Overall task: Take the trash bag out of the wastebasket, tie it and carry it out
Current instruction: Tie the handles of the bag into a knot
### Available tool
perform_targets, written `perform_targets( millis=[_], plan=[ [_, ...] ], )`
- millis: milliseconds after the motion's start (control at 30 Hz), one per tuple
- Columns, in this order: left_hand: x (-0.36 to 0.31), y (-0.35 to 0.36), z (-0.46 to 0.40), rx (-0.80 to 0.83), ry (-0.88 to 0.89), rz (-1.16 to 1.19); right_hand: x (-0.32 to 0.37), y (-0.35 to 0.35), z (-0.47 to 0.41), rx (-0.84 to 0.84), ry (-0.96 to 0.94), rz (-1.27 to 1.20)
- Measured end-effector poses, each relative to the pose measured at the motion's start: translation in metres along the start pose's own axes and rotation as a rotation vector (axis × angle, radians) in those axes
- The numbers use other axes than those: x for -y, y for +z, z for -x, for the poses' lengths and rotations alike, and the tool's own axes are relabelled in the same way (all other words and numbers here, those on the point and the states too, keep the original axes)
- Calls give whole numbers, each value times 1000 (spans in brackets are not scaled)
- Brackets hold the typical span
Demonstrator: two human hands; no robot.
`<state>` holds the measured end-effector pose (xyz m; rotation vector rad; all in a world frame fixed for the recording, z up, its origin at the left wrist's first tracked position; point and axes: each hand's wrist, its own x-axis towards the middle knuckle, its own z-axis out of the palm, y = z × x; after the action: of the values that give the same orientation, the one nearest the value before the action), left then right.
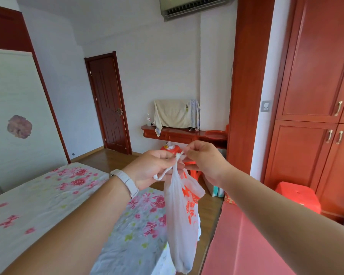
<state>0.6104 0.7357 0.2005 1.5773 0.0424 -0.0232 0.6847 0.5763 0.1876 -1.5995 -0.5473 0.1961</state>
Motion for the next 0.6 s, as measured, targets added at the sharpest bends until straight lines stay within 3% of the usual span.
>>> perform_targets(
  millis=[167, 267, 433, 600],
  plan=[
    [18, 3, -4, -197, 13, -266, -9, -6, -1, -72, 157, -249],
    [31, -1, -6, -251, 17, -35, -16, -17, 0, -143, 222, -360],
    [47, 10, -7, -162, 54, 421, -26, -17, 10, -115, 251, -438],
    [54, 30, 2, -180, 115, 766, -27, -23, 19, -107, 222, -791]
  ],
)
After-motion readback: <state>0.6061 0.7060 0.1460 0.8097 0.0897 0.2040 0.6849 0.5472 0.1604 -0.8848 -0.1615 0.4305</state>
